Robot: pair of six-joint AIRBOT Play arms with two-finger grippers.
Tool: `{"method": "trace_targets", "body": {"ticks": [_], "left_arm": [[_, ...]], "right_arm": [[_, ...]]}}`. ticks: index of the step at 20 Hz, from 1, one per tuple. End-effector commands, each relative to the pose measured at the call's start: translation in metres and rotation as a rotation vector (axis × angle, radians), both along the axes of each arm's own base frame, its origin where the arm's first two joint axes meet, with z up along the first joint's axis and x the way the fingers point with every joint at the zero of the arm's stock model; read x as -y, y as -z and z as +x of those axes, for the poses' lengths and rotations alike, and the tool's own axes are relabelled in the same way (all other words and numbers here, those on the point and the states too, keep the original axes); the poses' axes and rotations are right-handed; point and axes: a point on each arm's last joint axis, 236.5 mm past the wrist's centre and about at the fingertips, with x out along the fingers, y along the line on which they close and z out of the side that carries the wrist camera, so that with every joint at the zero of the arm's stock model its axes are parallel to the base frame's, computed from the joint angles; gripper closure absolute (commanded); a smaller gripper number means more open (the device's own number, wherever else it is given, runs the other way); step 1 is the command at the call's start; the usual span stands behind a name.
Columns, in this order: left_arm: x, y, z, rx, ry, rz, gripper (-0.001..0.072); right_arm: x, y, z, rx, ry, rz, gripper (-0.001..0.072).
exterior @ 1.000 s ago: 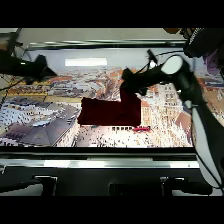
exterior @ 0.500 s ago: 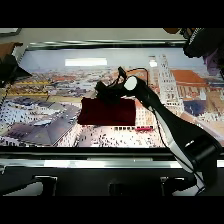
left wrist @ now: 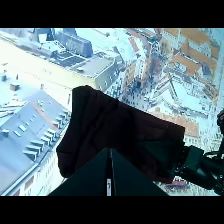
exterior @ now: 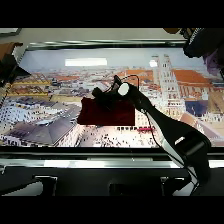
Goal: Fold the clothes and pants, and hang the long-sleeved shirts on hangers.
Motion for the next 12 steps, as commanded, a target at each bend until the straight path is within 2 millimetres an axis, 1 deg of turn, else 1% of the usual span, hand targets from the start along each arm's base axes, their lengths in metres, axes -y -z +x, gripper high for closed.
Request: {"method": "trace_targets", "body": {"ticks": [1,2,3,5,7,8,10,11,12], "left_arm": [[-0.001,0.0,0.001,0.003,-0.003,0.0,0.0688],[-0.001,0.0,0.001,0.003,-0.003,0.0,0.0688],[-0.001,0.0,0.001,0.003,-0.003,0.0,0.0688],[-0.001,0.0,0.001,0.003,-0.003,0.0,0.0688],[-0.001,0.0,0.001,0.003,-0.003,0.0,0.0688],[-0.001,0.0,0.001,0.003,-0.003,0.0,0.0688],[-0.001,0.0,0.001,0.003,-0.002,0.0,0.0688],[-0.001,0.0,0.001,0.003,-0.003,0.0,0.0688],[-0.001,0.0,0.001,0.003,-0.003,0.0,0.0688]], "right_arm": [[-0.009,-0.005,0.006,-0.004,0.037,0.051,0.0551],[-0.015,-0.011,0.007,-0.001,0.049,0.084,0.0461],[-0.024,-0.02,0.006,0.005,0.05,0.131,0.041],[-0.042,-0.042,0.002,0.026,0.033,0.229,0.0339],[-0.058,-0.06,-0.007,0.031,0.001,0.314,0.0233],[-0.063,-0.065,-0.013,0.033,-0.018,0.336,0.0215],[-0.065,-0.071,-0.02,0.024,-0.046,0.349,0.0215],[-0.064,-0.077,-0.024,0.046,-0.072,0.349,0.0215],[-0.059,-0.087,-0.023,0.084,-0.088,0.347,0.0216]]}}
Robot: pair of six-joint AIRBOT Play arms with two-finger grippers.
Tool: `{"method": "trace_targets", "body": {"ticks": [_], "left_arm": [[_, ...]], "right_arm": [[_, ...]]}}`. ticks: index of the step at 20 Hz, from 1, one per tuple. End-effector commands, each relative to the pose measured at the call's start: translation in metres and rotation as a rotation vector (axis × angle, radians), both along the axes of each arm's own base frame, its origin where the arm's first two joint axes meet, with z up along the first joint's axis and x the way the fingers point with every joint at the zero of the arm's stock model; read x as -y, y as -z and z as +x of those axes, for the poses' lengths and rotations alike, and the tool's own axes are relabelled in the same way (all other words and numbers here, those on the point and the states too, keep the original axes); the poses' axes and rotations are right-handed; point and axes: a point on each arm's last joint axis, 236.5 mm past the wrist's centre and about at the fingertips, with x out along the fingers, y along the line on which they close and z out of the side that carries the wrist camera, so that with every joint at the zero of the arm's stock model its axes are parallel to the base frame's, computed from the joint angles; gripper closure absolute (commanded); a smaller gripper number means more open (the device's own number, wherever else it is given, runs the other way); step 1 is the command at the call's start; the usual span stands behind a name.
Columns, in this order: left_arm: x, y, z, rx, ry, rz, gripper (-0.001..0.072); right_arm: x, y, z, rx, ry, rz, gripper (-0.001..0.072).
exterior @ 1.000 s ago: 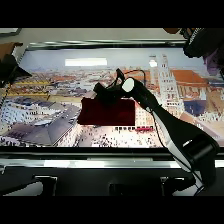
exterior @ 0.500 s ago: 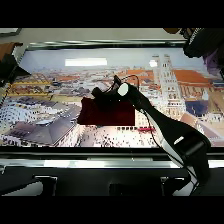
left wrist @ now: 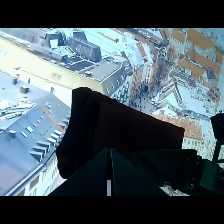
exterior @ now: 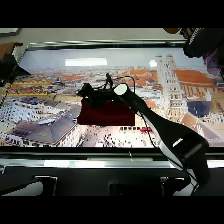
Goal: Fold the clothes and pants, and hang the long-sleeved shirts on hangers.
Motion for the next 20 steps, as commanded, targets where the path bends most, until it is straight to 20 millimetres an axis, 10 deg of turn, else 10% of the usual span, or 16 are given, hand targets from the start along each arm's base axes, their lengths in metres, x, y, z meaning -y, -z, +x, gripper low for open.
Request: {"method": "trace_targets", "body": {"ticks": [1,6,13,20], "left_arm": [[0.0,0.0,0.0,-0.001,0.0,-0.001,0.0688],[0.0,0.0,0.0,-0.002,-0.002,-0.003,0.0688],[0.0,0.001,-0.001,-0.005,0.002,0.0,0.0687],[0.0,0.001,-0.001,-0.004,0.002,-0.001,0.0687]], "right_arm": [[0.005,-0.032,-0.005,0.088,-0.047,0.038,0.0216],[0.111,-0.059,0.04,0.235,-0.009,-0.1,0.0216],[0.321,0.0,0.062,0.186,-0.016,-0.417,0.0229],[0.333,0.103,0.031,-0.04,-0.165,-0.356,0.0157]]}}
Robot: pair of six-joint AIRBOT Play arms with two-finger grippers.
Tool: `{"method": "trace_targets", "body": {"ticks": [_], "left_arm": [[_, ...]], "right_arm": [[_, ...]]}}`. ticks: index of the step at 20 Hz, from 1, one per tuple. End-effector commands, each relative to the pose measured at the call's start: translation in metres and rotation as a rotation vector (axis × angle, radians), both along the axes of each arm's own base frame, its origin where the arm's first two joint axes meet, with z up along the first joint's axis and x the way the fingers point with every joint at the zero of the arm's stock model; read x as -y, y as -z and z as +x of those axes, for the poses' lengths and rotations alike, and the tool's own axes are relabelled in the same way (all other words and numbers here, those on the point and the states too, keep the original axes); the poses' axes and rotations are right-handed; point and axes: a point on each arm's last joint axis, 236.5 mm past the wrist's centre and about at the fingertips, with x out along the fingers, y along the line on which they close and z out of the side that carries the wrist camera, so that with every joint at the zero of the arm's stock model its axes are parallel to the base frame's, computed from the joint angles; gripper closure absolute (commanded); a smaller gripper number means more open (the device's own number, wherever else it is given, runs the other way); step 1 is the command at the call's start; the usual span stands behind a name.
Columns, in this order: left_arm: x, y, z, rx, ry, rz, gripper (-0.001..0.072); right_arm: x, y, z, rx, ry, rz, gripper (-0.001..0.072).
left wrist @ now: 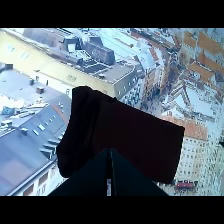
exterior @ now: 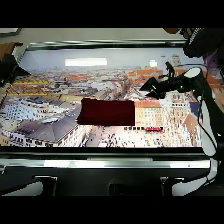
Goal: Fold the clothes and pants, and hang the long-sleeved shirts on hangers.
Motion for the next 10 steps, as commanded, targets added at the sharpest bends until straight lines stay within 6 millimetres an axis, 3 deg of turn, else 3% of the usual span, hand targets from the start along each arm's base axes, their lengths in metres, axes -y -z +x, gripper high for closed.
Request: {"method": "trace_targets", "body": {"ticks": [1,4,10], "left_arm": [[0.0,0.0,0.0,-0.001,0.0,0.0,0.0687],[0.0,0.0,0.0,-0.001,0.0,0.0,0.0687],[0.0,0.0,0.0,-0.001,0.0,0.0,0.0687]], "right_arm": [[0.001,0.046,-0.023,-0.122,-0.075,0.031,0.0157],[0.002,0.067,-0.026,-0.152,-0.055,0.03,0.0158],[-0.012,0.08,-0.036,-0.179,-0.057,0.064,0.016]]}}
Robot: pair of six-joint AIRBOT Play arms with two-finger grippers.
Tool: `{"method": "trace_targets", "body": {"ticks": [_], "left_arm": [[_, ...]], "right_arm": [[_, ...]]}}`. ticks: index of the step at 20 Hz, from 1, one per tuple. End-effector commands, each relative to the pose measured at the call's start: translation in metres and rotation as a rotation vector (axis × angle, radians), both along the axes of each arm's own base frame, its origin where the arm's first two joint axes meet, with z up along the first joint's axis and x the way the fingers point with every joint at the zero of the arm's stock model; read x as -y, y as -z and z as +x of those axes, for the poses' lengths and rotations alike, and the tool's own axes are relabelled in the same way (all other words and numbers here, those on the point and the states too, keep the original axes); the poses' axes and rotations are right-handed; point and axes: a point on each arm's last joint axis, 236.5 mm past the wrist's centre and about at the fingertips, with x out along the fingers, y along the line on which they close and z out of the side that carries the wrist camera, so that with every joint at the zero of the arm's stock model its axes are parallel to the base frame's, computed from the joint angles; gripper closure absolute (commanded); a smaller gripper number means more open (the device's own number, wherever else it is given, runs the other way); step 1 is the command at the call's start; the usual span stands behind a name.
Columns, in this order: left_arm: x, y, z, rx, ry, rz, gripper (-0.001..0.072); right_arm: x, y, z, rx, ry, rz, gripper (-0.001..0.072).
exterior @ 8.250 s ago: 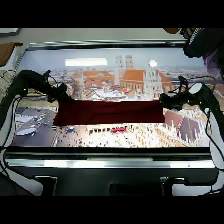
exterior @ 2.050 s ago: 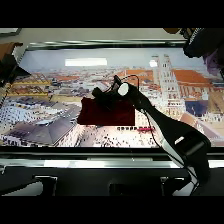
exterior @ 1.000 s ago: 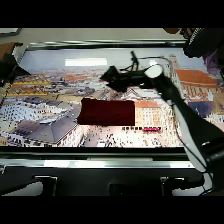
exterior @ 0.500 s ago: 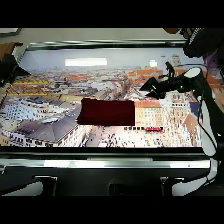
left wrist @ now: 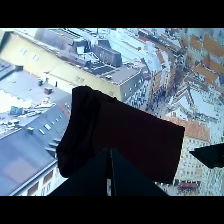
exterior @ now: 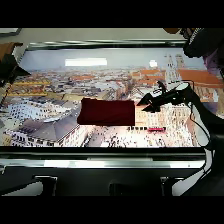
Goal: Fold the clothes and pants, and hang the long-sleeved shirts on hangers.
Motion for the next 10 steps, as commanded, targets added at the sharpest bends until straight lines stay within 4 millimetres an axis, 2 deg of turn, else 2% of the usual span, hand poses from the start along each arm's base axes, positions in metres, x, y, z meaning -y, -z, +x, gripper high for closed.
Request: {"method": "trace_targets", "body": {"ticks": [1,4,8,10], "left_arm": [[0.001,0.0,0.0,0.0,0.001,0.0,0.0687],[0.003,0.0,0.001,0.0,0.007,0.0,0.0687],[0.006,0.001,0.001,-0.002,0.013,-0.001,0.0687],[0.005,0.001,0.002,-0.003,0.013,-0.001,0.0687]], "right_arm": [[-0.016,0.01,-0.008,-0.019,-0.024,0.016,0.016],[-0.04,0.02,-0.019,-0.016,-0.088,-0.017,0.016],[-0.061,0.024,-0.024,-0.021,-0.106,-0.037,0.0178],[-0.067,0.025,-0.027,-0.024,-0.118,-0.042,0.0286]]}}
